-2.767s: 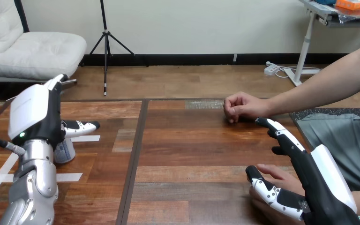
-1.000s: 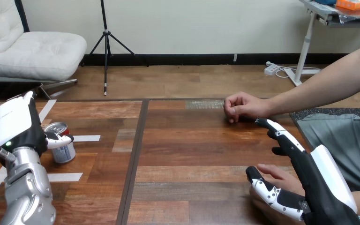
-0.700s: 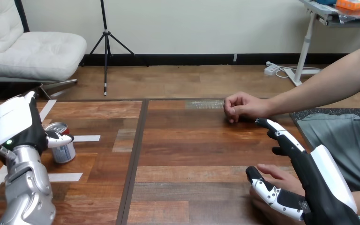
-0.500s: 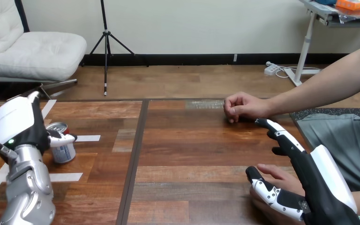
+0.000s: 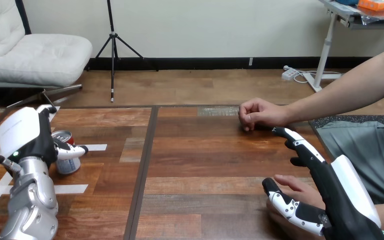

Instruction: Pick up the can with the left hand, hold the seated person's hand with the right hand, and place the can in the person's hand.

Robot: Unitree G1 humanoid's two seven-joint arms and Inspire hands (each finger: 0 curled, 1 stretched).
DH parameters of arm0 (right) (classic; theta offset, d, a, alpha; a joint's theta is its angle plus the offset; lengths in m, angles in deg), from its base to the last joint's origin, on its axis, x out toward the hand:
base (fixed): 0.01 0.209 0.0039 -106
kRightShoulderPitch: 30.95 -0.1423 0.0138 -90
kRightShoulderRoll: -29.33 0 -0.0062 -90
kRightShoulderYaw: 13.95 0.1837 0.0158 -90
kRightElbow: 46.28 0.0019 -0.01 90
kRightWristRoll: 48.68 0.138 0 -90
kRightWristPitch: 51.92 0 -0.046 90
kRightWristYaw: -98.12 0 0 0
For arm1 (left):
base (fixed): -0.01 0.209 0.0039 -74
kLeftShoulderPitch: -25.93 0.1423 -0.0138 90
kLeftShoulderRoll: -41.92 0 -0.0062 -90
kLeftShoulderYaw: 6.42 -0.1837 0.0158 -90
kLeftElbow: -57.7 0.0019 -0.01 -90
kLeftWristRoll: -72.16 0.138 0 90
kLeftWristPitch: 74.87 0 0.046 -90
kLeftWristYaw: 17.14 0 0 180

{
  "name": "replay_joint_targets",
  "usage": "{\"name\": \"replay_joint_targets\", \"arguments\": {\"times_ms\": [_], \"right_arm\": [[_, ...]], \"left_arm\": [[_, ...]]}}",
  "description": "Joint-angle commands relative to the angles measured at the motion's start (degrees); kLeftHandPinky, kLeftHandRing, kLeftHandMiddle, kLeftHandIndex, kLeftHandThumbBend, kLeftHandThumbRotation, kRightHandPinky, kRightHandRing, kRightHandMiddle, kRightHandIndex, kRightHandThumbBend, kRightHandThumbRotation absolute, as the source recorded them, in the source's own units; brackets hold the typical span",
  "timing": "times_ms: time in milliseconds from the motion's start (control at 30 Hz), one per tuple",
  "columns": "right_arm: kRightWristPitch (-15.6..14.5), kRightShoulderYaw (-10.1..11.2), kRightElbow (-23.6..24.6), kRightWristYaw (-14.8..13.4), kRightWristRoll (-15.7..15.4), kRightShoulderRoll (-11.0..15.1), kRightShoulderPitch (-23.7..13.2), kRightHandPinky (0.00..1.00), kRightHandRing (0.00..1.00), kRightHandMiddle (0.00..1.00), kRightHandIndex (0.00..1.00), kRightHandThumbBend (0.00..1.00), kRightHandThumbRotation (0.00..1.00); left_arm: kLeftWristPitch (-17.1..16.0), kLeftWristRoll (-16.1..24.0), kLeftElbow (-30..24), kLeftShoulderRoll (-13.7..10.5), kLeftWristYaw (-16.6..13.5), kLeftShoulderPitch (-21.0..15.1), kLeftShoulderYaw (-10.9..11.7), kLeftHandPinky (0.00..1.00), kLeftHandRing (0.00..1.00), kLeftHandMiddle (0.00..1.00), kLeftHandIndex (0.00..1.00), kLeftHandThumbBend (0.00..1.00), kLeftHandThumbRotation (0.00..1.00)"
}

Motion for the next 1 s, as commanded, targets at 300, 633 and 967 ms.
{"name": "replay_joint_targets", "arguments": {"times_ms": [300,633,967], "right_arm": [[-0.6,0.8,3.0,0.3,0.1,0.9,-2.4,0.83,0.92,0.94,0.9,0.34,0.0],[0.0,1.1,2.8,0.3,0.6,1.2,-2.2,0.83,0.92,0.94,0.9,0.34,0.0],[0.4,1.3,2.6,0.2,0.8,1.4,-2.2,0.83,0.92,0.94,0.9,0.33,0.0]], "left_arm": [[-2.1,-2.0,5.0,0.1,-1.3,-6.9,0.6,0.58,0.69,0.72,0.8,0.84,0.17],[-2.6,-3.1,7.7,0.5,-1.8,-8.2,0.3,0.59,0.71,0.74,0.83,0.84,0.18],[-3.0,-3.4,9.5,0.9,-2.6,-9.0,0.0,0.61,0.73,0.77,0.83,0.85,0.16]]}}
